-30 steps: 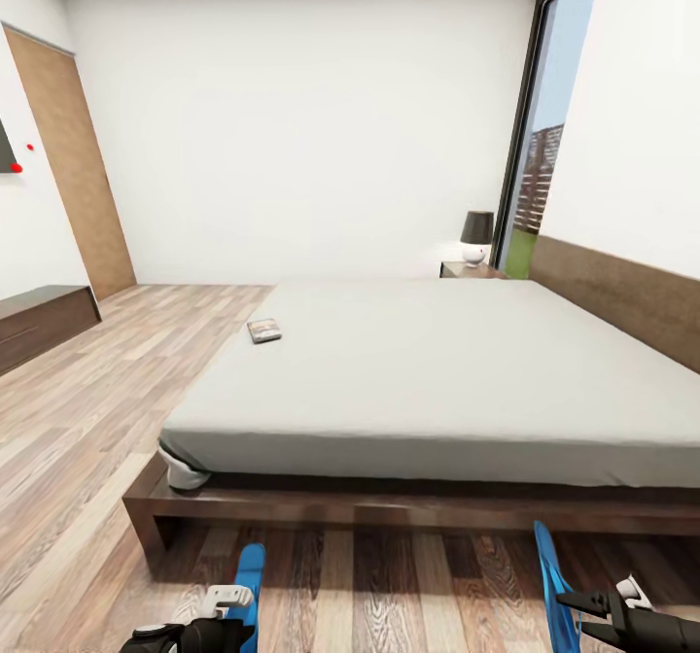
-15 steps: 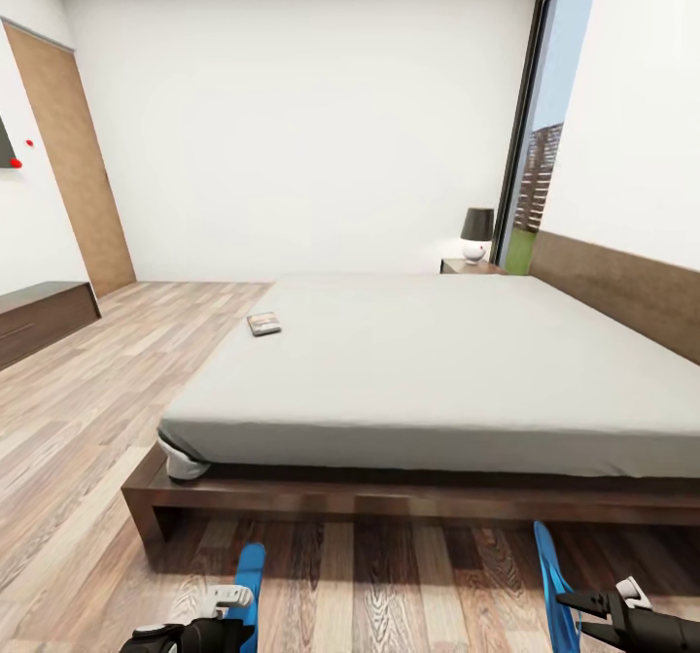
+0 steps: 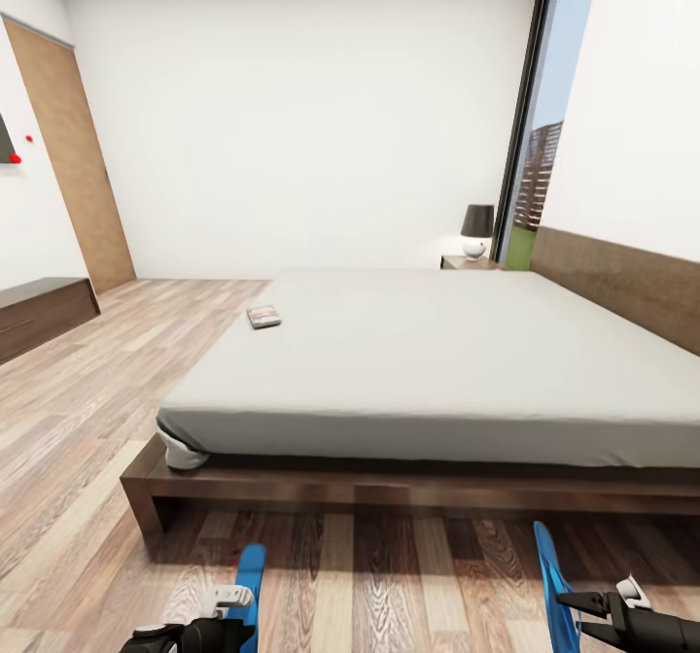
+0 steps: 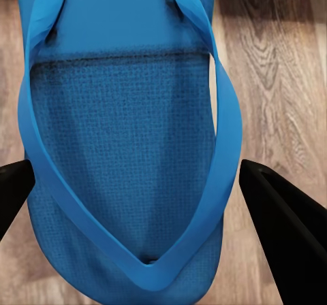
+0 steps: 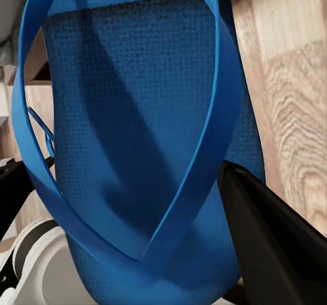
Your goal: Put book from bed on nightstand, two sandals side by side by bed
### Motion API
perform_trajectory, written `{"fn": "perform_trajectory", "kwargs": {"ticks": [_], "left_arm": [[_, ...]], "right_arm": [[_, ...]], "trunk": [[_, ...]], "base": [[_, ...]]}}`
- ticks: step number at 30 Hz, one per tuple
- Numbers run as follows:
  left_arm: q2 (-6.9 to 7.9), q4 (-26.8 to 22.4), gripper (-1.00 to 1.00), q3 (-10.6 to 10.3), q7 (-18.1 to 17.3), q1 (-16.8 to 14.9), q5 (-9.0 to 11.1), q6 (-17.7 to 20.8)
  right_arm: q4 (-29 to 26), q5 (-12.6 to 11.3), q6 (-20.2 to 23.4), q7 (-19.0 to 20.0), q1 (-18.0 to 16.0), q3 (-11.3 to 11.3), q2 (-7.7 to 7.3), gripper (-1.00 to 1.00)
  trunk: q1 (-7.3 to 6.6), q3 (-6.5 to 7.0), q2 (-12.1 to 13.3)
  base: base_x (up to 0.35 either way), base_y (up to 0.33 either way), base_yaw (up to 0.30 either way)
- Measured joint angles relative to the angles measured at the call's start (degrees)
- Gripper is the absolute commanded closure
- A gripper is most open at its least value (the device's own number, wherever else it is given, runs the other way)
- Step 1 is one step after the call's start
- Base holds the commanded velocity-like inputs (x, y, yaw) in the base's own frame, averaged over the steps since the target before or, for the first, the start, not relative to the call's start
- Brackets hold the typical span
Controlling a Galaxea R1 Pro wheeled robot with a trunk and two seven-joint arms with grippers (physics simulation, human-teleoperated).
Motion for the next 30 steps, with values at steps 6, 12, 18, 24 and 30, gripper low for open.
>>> {"fn": "perform_trajectory", "kwargs": {"ticks": [6,12,18,24,30], "left_arm": [[0.0,0.0,1.0,-0.01,0.0,0.0,-0.01,0.0],[0.0,0.0,1.0,-0.01,0.0,0.0,-0.01,0.0],[0.0,0.0,1.0,-0.01,0.0,0.0,-0.02,0.0],[0.08,0.0,1.0,0.09,0.0,0.0,0.0,0.0],[0.39,-0.03,1.0,0.25,0.0,-0.01,0.01,0.0]], "right_arm": [[0.0,-0.01,0.01,0.0,0.0,-0.02,0.0,1.0],[0.0,-0.01,-0.02,0.0,0.0,-0.02,0.0,1.0],[0.0,-0.01,-0.04,0.0,0.0,-0.02,0.0,1.0],[-0.01,-0.01,-0.05,0.0,-0.01,-0.02,0.0,1.0],[-0.02,0.07,-0.06,0.0,-0.01,-0.02,0.0,1.0]], "trunk": [[0.94,-1.16,-1.64],[1.09,-2.49,-1.72],[1.25,-3.82,-1.8],[1.4,-5.15,-1.88],[1.56,-6.48,-1.97]], "base": [[0.0,0.0,0.0],[0.0,0.0,0.0],[0.0,0.0,0.0],[0.0,0.0,0.0],[0.0,0.0,0.0]]}}
